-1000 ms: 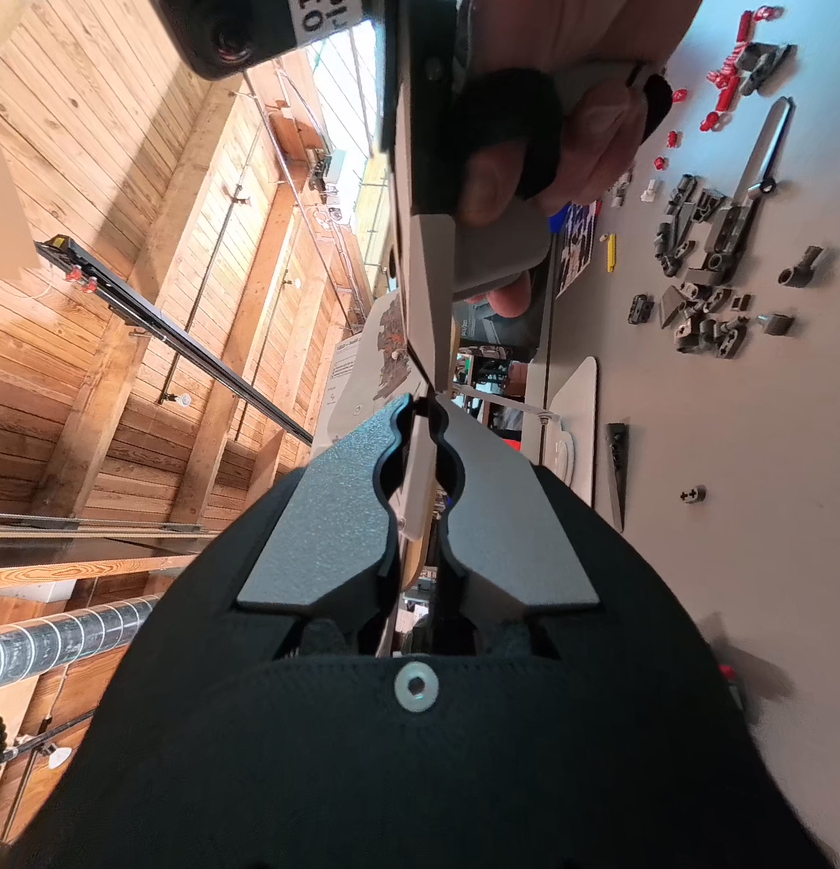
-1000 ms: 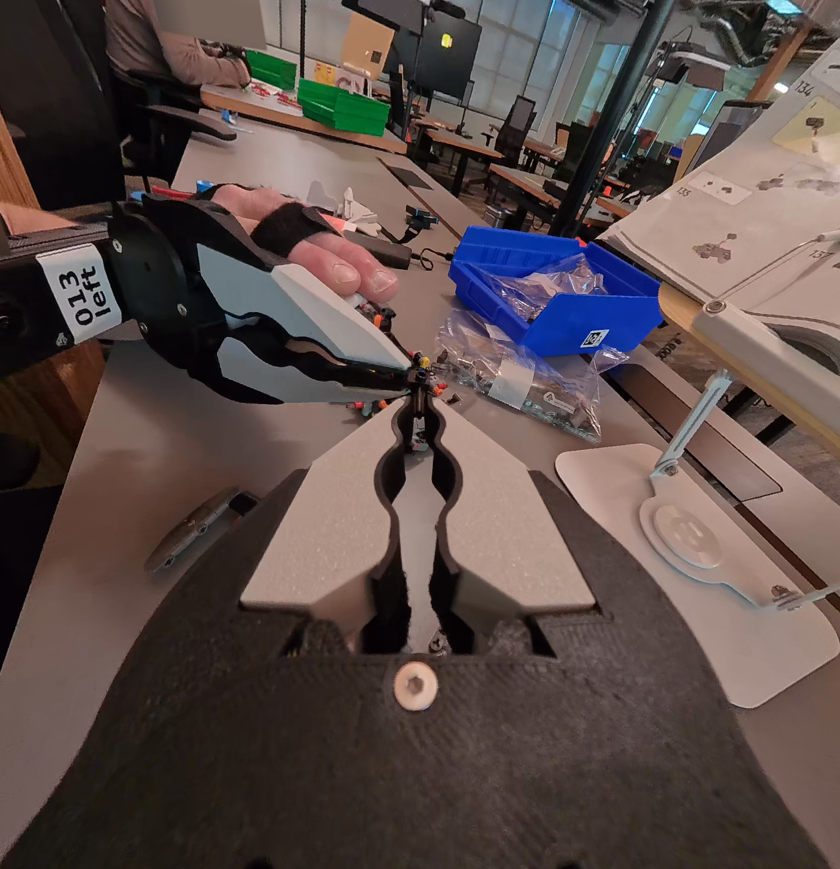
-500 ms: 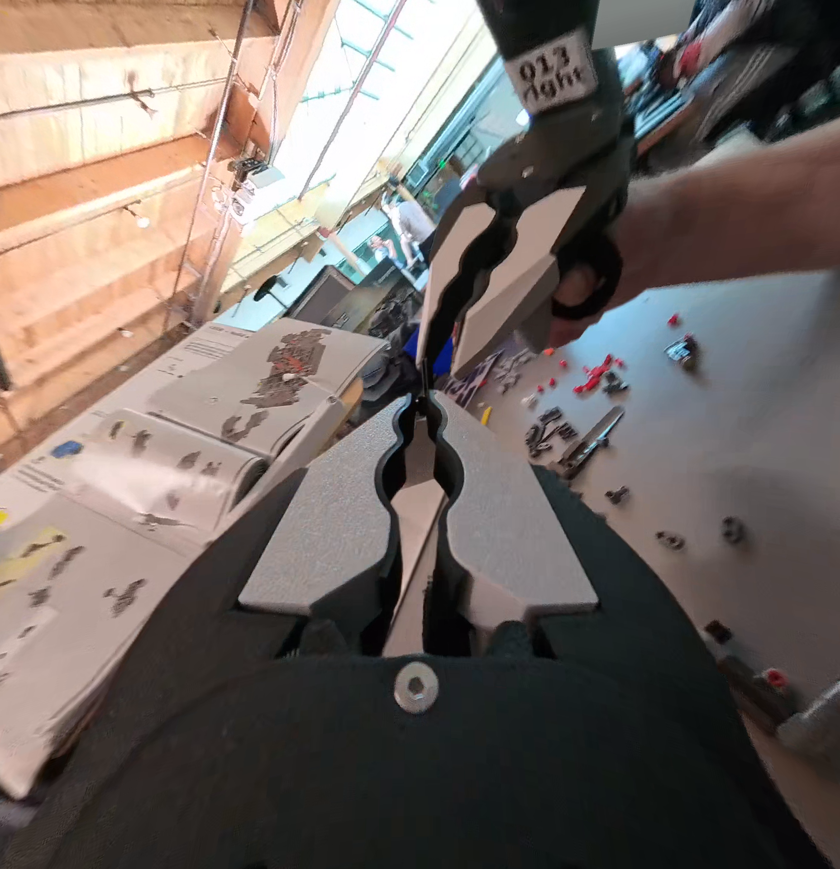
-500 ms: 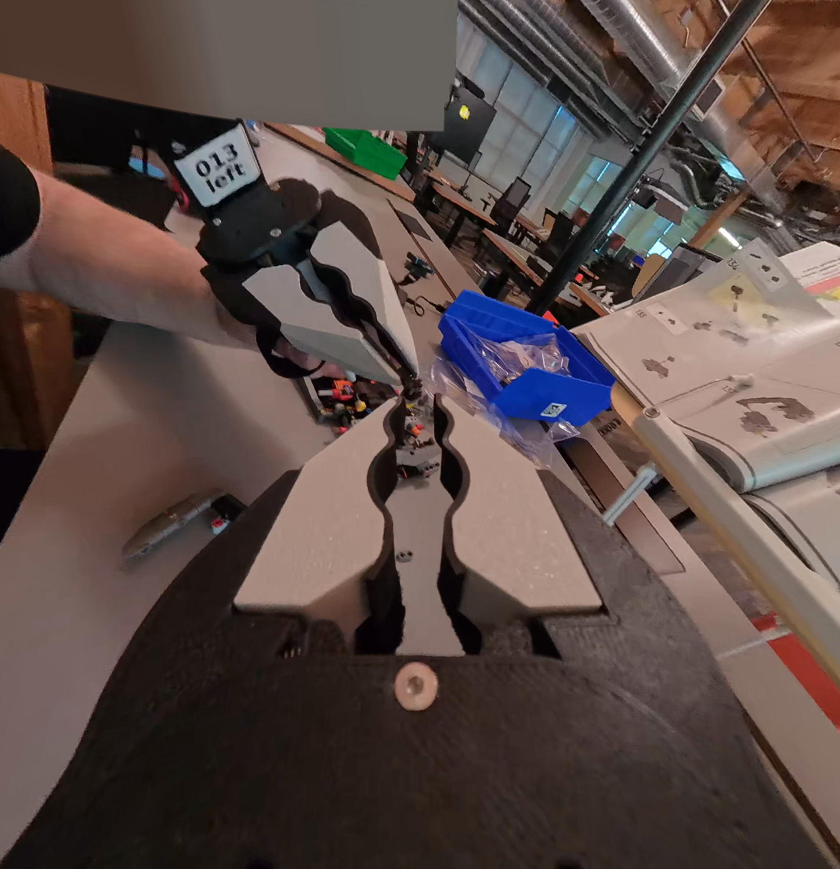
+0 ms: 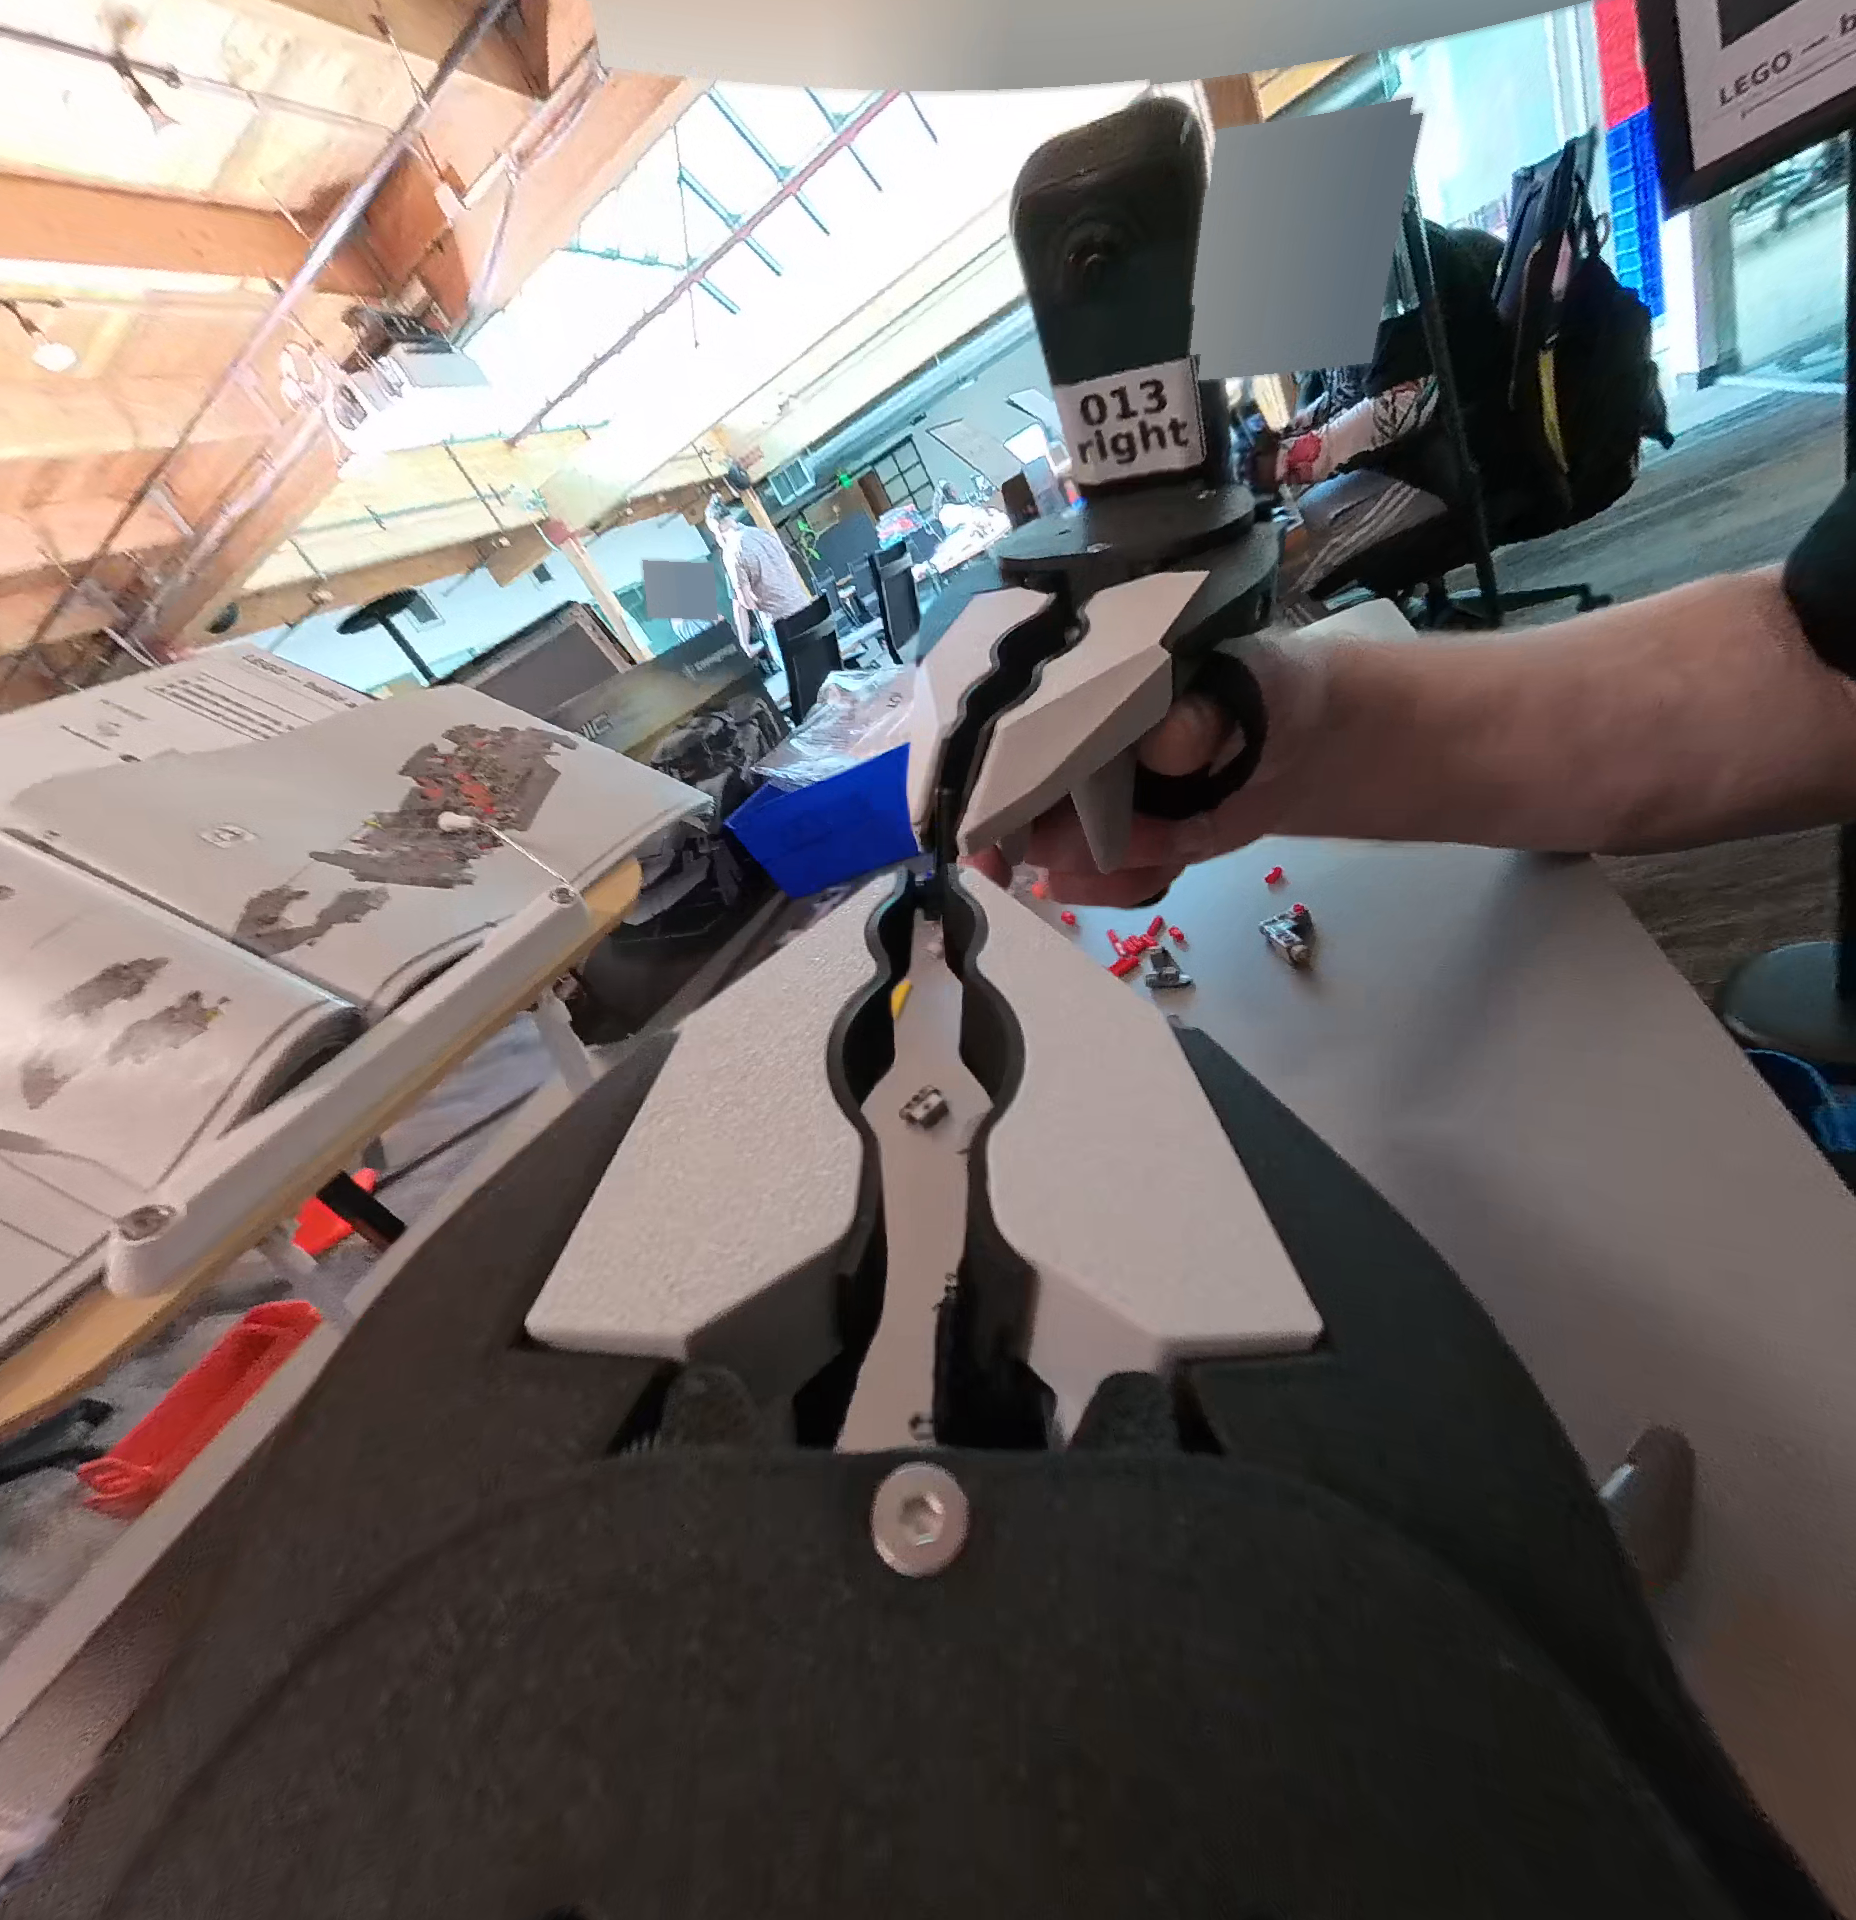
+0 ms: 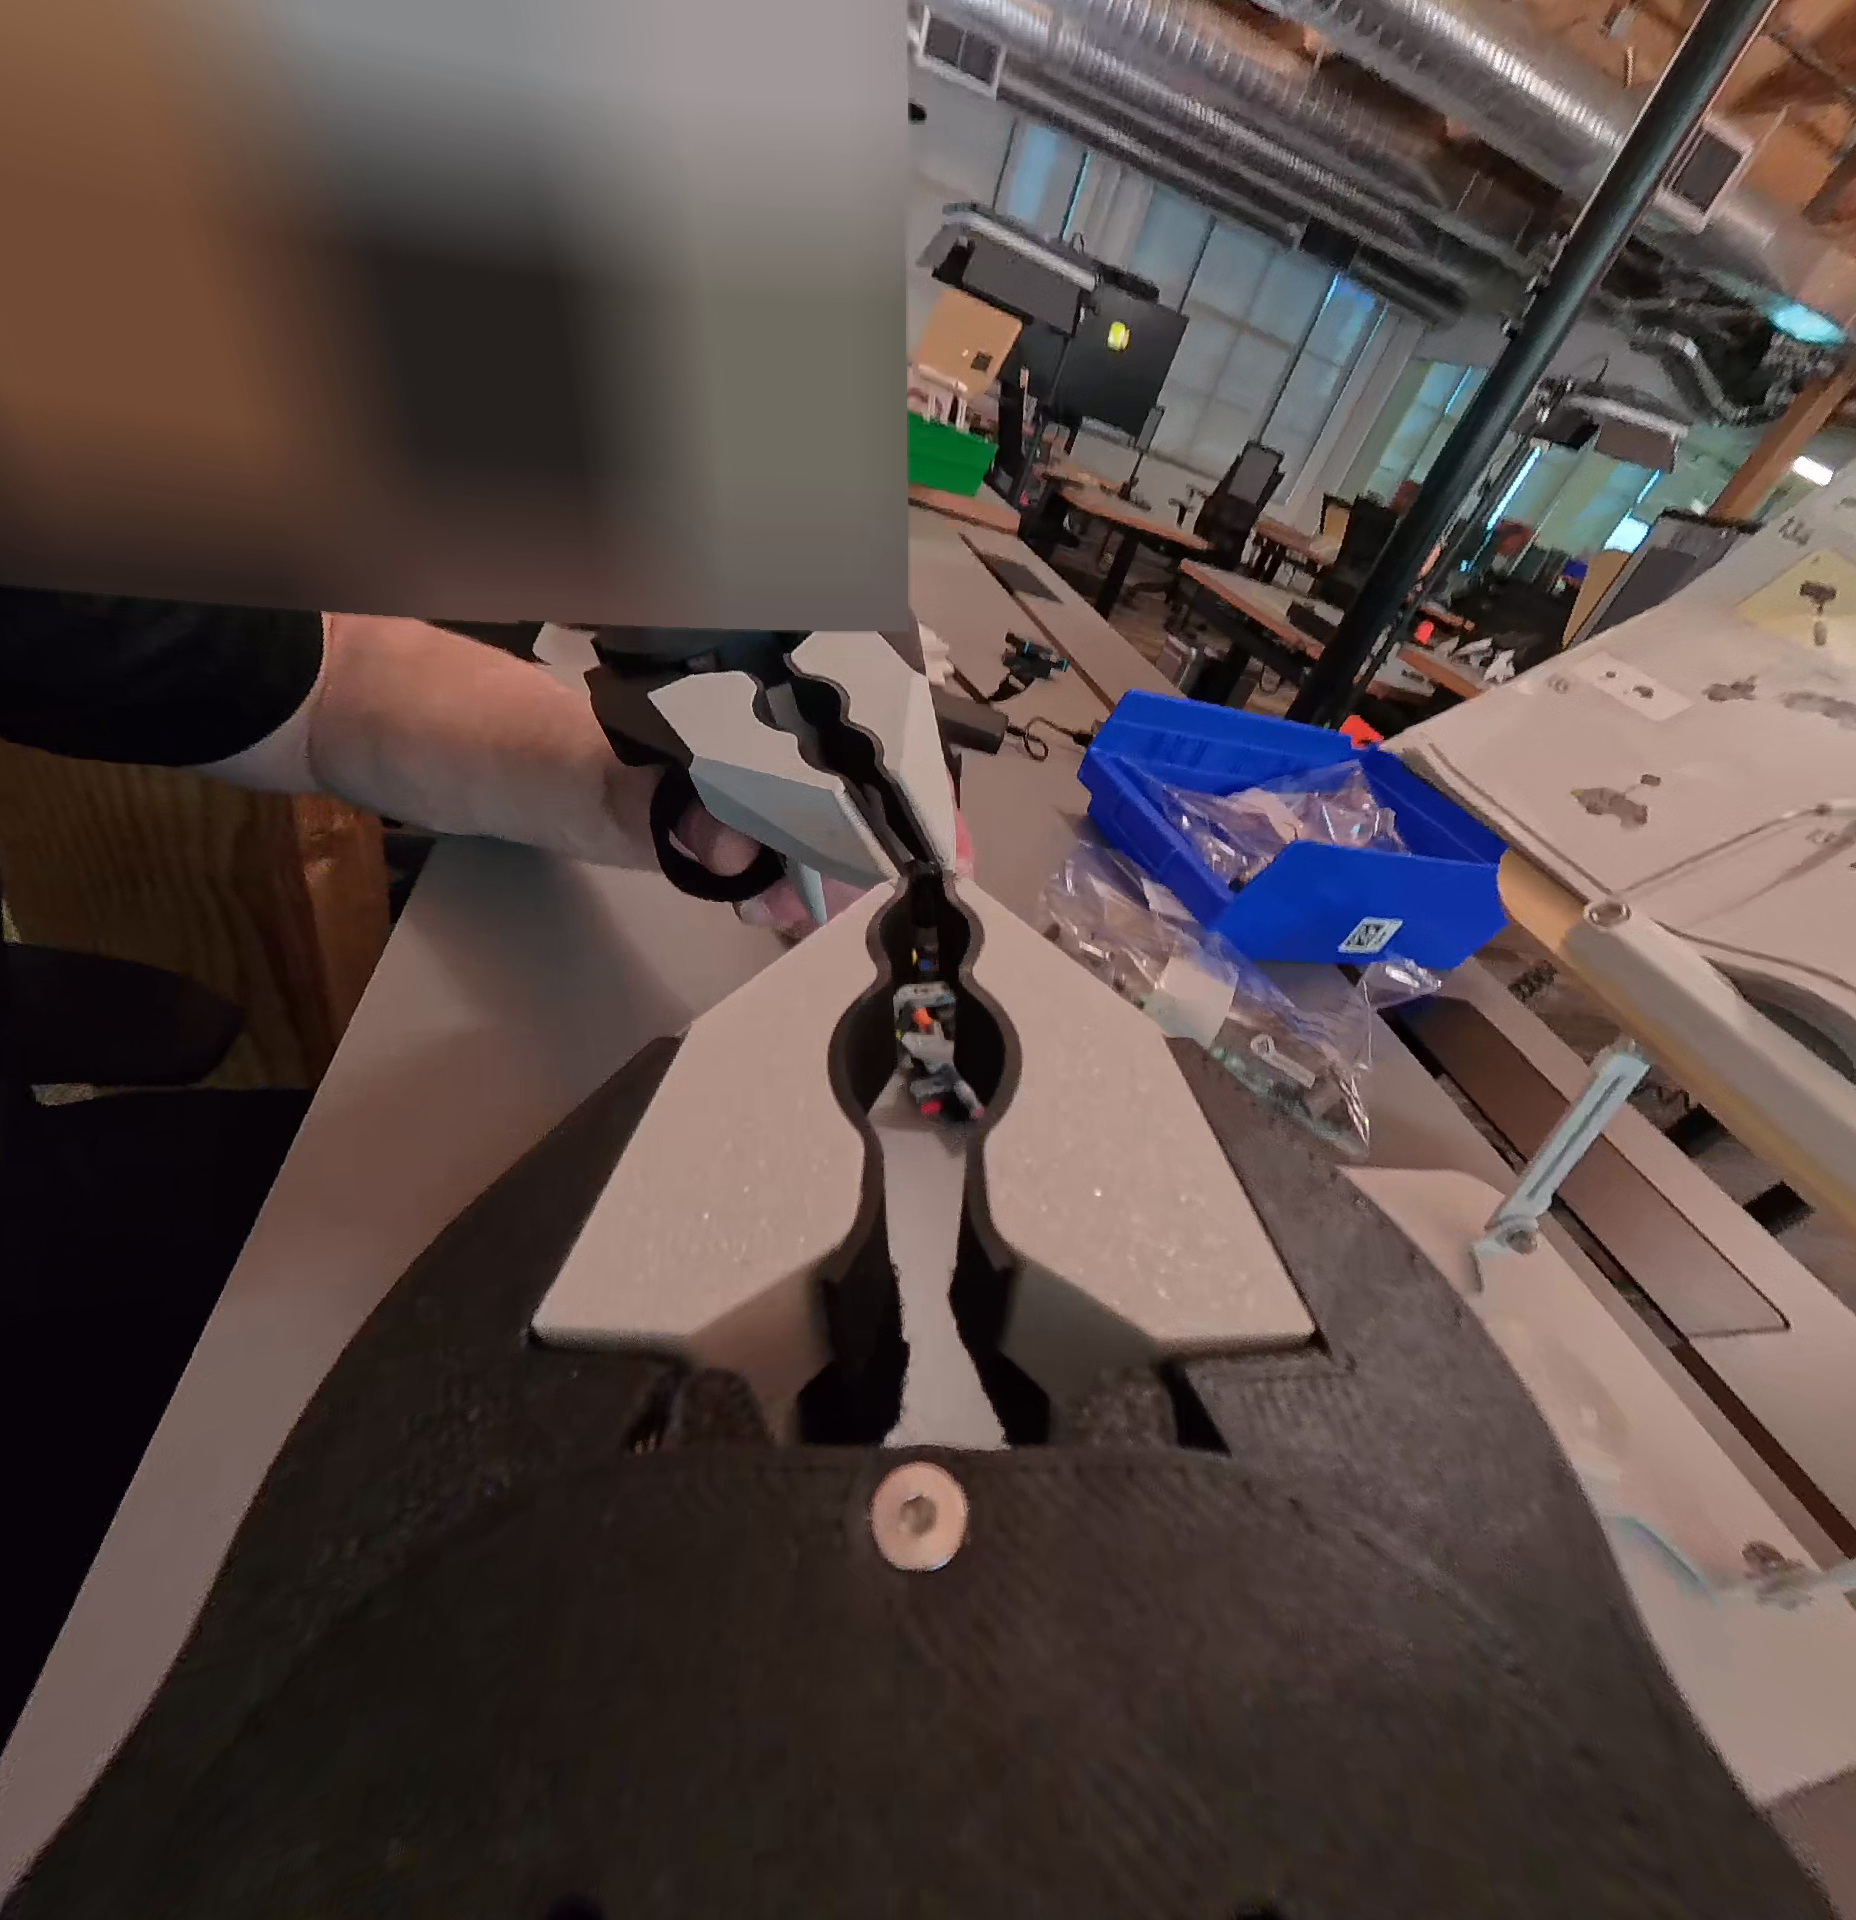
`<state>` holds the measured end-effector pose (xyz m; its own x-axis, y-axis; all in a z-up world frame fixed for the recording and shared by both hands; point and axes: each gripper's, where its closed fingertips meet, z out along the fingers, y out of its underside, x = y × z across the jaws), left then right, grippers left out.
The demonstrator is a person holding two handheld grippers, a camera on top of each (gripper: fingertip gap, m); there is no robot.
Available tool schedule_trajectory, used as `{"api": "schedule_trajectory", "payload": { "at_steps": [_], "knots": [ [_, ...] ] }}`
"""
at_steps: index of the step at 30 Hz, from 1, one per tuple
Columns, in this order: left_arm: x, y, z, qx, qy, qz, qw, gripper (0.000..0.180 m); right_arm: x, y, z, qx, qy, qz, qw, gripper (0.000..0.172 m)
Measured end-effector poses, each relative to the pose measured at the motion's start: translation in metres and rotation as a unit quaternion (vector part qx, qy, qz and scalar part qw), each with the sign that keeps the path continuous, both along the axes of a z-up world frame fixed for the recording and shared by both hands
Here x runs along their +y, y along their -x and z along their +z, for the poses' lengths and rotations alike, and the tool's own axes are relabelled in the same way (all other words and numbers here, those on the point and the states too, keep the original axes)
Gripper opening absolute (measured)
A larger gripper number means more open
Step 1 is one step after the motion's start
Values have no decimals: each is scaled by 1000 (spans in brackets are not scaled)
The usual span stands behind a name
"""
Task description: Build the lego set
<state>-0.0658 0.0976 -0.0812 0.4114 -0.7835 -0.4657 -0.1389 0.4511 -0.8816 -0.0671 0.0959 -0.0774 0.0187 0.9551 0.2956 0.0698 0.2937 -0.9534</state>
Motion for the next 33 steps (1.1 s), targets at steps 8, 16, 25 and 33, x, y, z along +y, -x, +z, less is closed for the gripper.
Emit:
{"api": "schedule_trajectory", "payload": {
  "at_steps": [8, 16, 25, 33],
  "knots": [
    [8, -2, -23, 52, 37, -4, 998, 18, 0, -44, -50, -141, 58, -56, 987, 0],
    [27, 3, -42, 84, 70, 39, 993, 12, -13, -80, -135, -243, 163, -133, 947, 0],
    [33, 2, -56, 115, 76, 58, 989, 12, -8, -85, -162, -278, 166, -175, 930, 0],
    [36, 5, -56, 123, 76, 73, 987, 13, -10, -85, -171, -288, 191, -191, 919, 0]
  ]
}}
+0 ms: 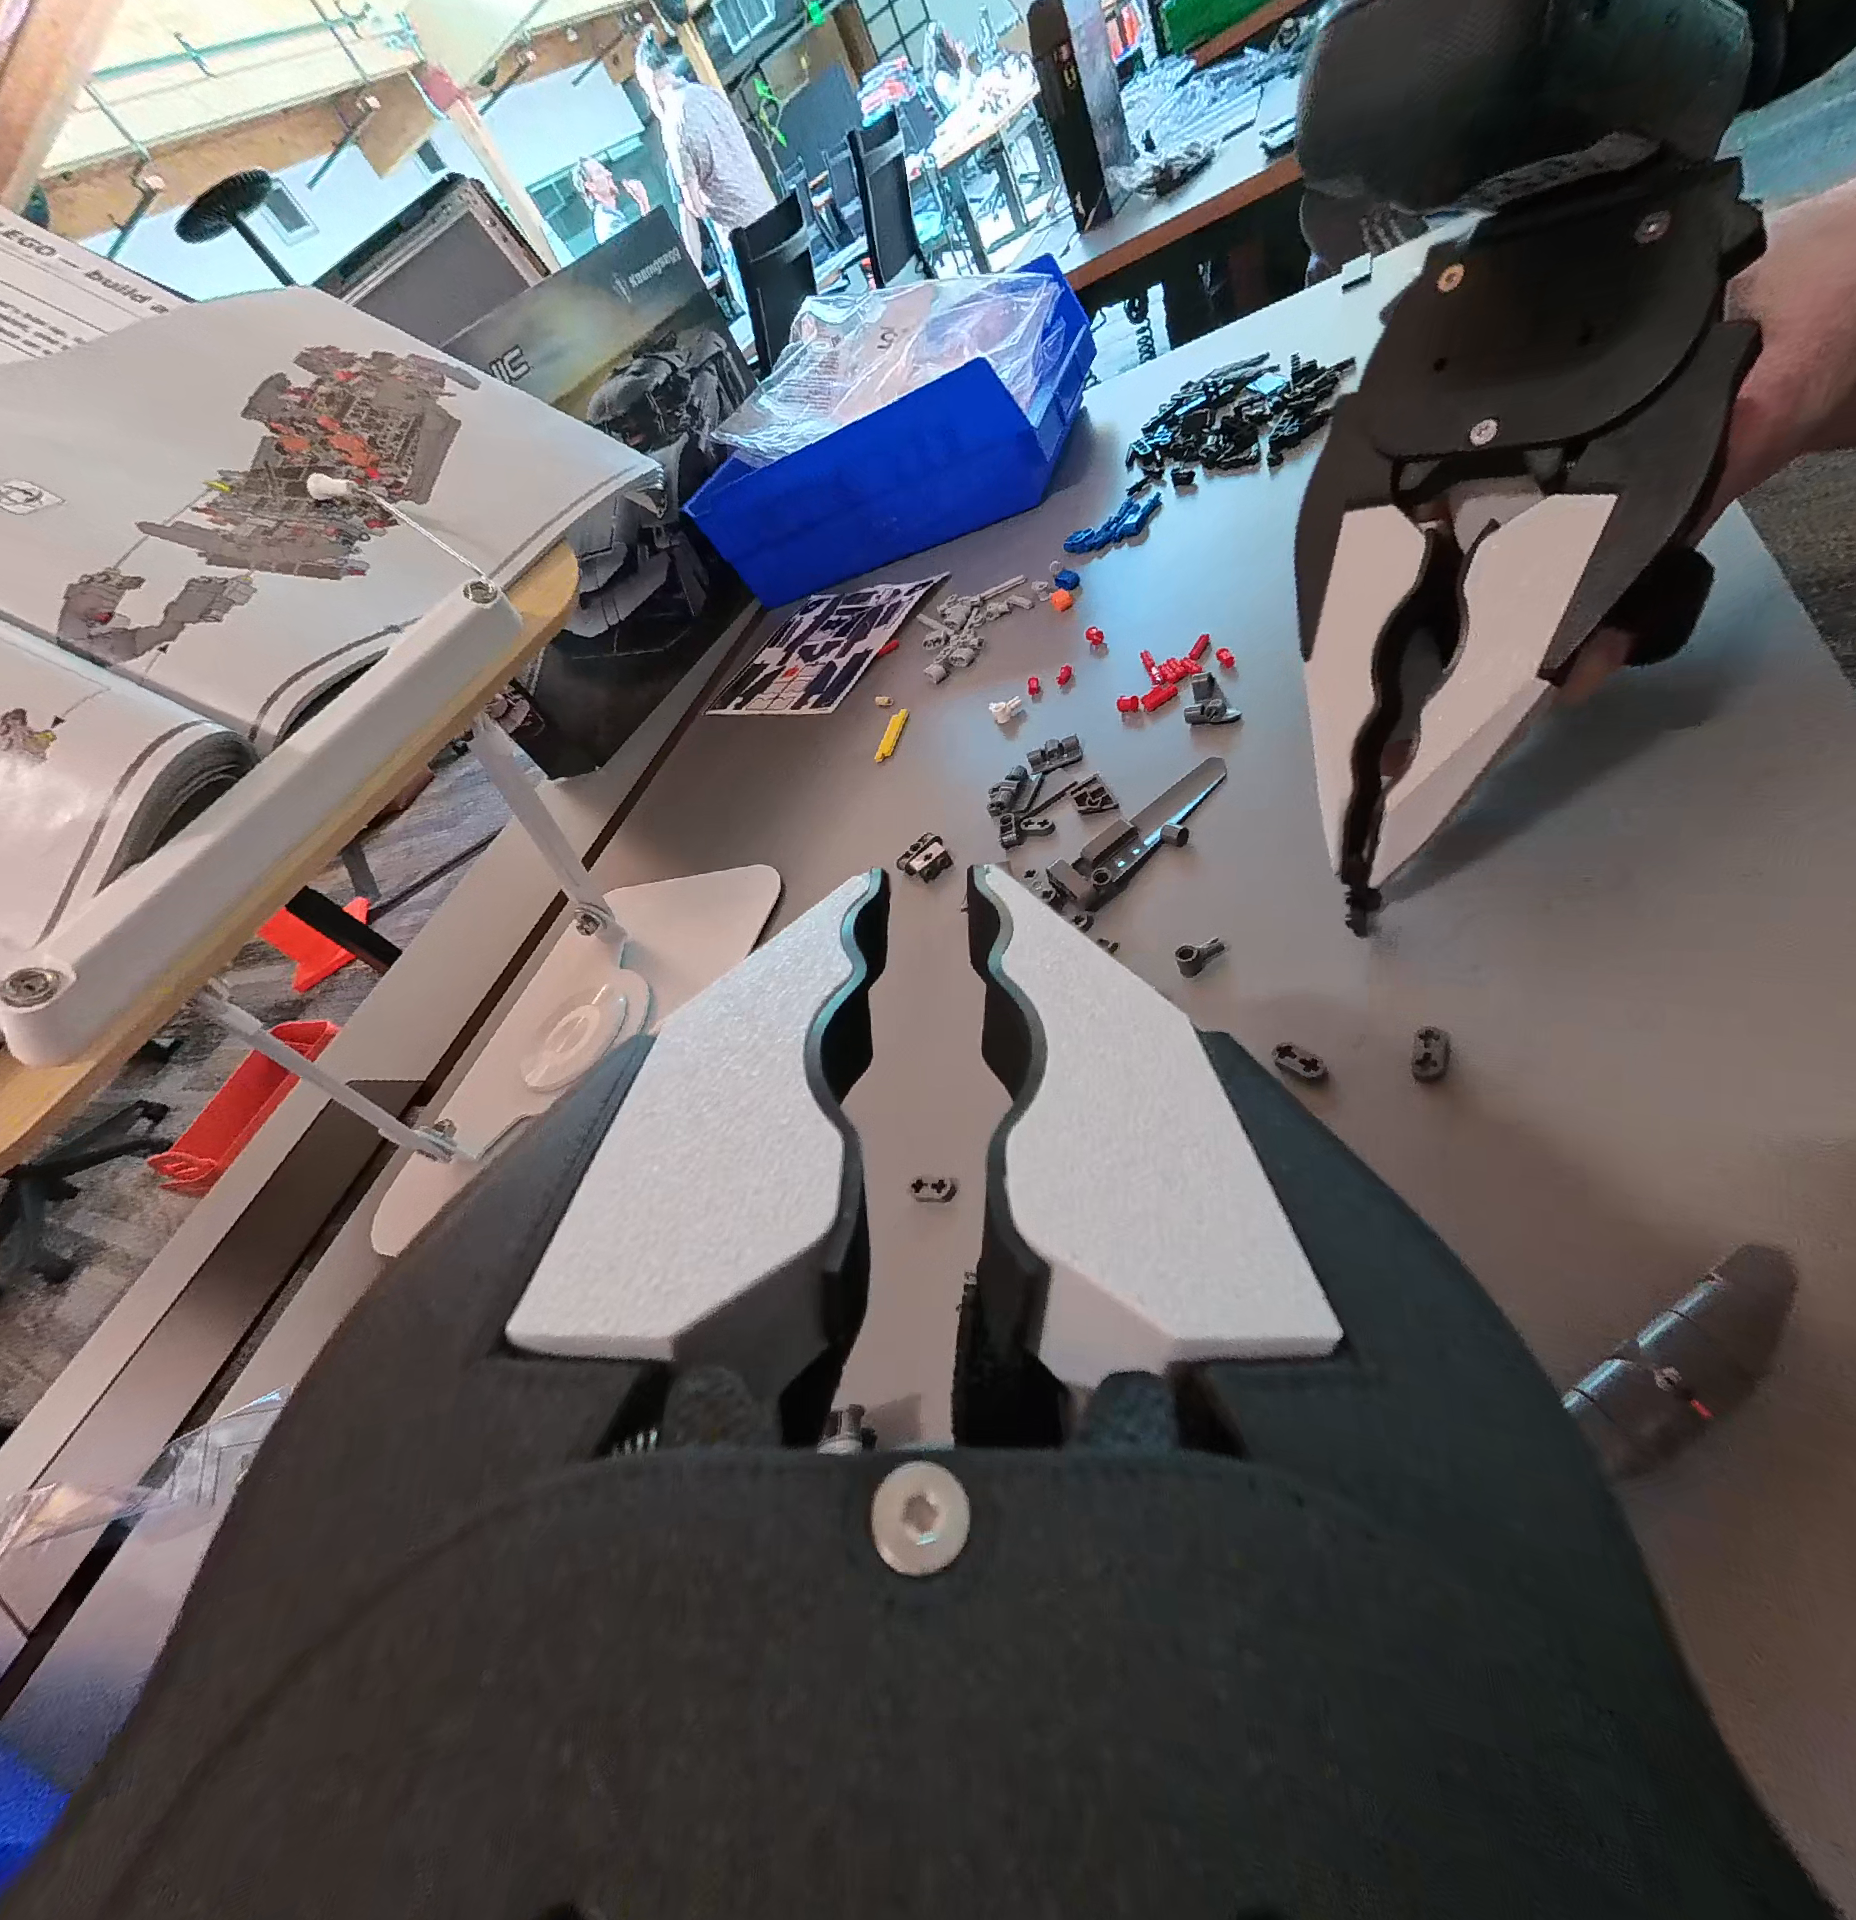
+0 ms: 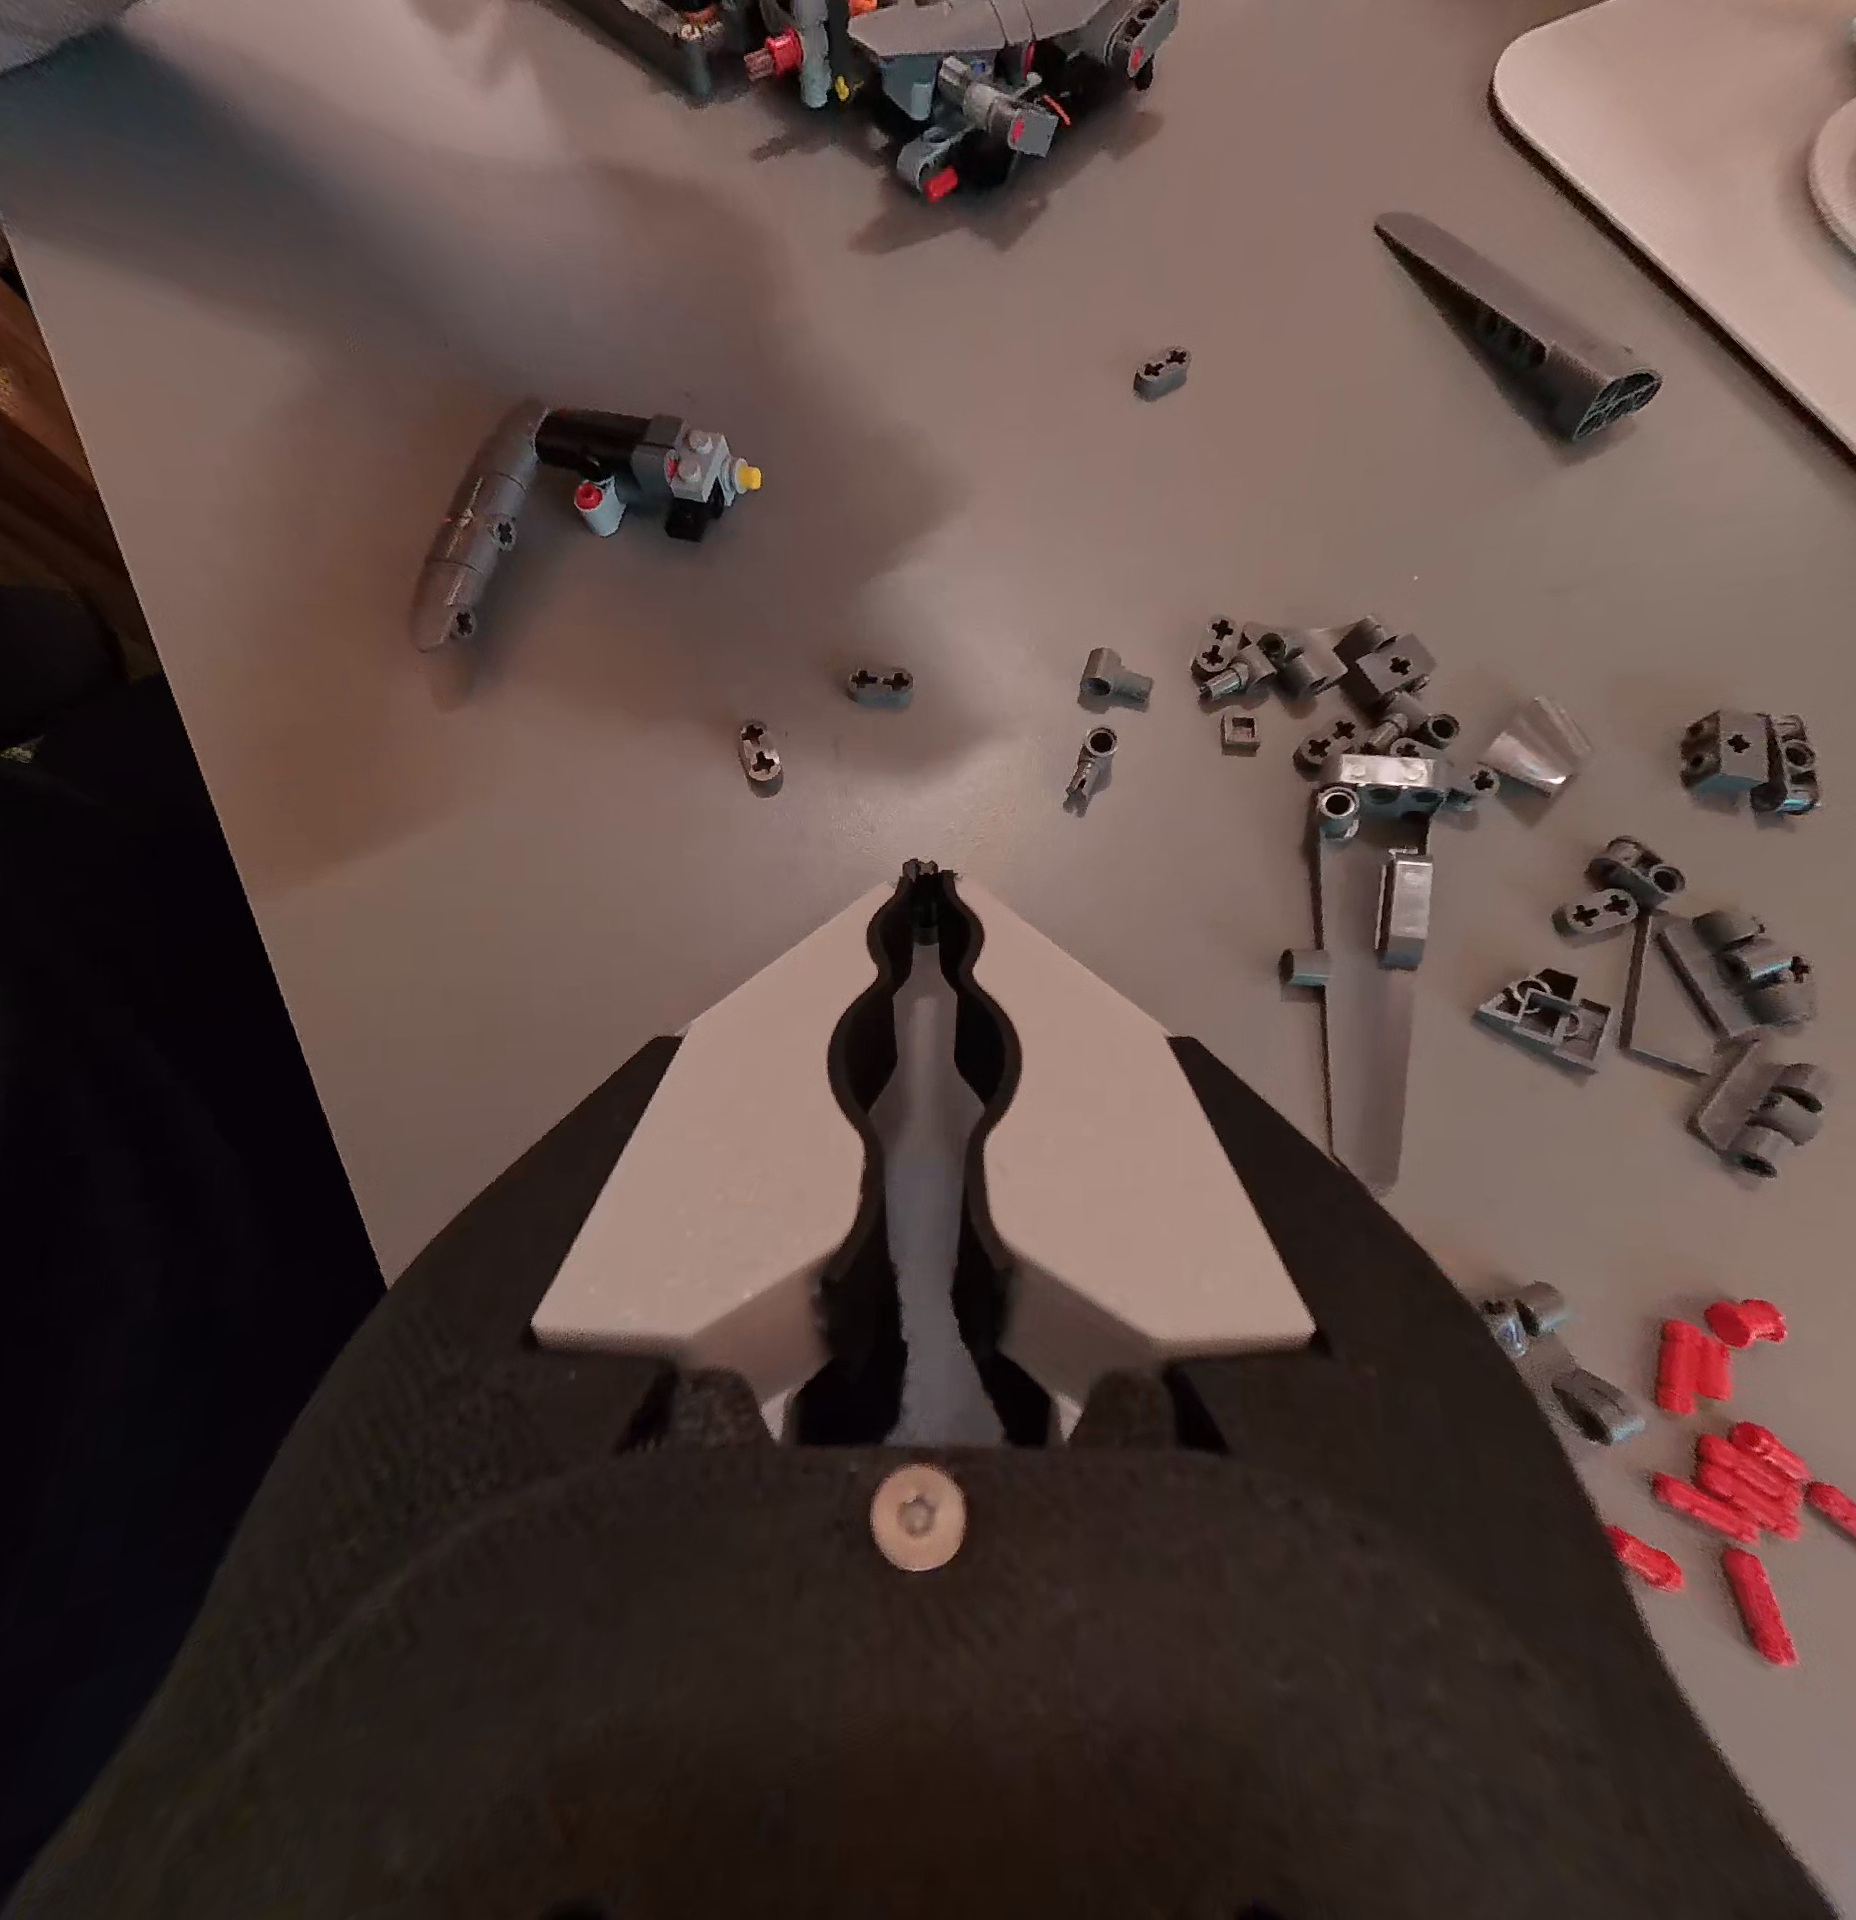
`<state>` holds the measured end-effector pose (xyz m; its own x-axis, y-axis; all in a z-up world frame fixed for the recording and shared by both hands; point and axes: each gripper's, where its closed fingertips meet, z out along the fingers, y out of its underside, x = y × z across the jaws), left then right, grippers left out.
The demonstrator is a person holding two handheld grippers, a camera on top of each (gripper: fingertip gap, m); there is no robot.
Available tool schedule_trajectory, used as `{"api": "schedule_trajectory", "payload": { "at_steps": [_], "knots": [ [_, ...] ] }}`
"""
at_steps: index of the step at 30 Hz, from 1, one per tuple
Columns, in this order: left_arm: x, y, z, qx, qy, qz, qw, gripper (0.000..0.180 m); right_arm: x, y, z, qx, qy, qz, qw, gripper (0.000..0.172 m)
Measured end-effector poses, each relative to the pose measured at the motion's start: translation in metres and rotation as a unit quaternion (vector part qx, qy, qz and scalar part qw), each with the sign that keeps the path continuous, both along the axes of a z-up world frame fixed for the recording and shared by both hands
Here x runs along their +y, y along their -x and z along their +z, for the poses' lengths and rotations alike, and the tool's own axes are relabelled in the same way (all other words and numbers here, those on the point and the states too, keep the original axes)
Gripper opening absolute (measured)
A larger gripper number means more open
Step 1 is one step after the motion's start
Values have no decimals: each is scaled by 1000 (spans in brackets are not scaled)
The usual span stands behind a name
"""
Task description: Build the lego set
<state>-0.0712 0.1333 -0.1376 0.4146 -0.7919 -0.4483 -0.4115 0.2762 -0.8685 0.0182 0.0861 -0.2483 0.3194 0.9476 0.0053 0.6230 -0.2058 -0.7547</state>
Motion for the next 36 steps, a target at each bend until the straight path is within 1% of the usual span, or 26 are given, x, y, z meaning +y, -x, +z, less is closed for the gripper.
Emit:
{"api": "schedule_trajectory", "payload": {
  "at_steps": [6, 22, 32, 36],
  "knots": [
    [0, 0, -2, 7, 1, 3, 1000, 13, 1, 0, -4, -5, -3, -6, 1000, 1],
    [2, 0, -6, 14, 7, 6, 1000, 13, 2, 1, -3, 0, -3, -7, 1000, 1],
    [-1, -3, -10, 25, 15, -2, 1000, 14, -2, 0, -6, -5, 3, -4, 1000, 18],
    [-6, -6, -16, 41, 25, -19, 999, 14, -1, -4, 3, 0, -11, -6, 1000, 24]
  ]
}}
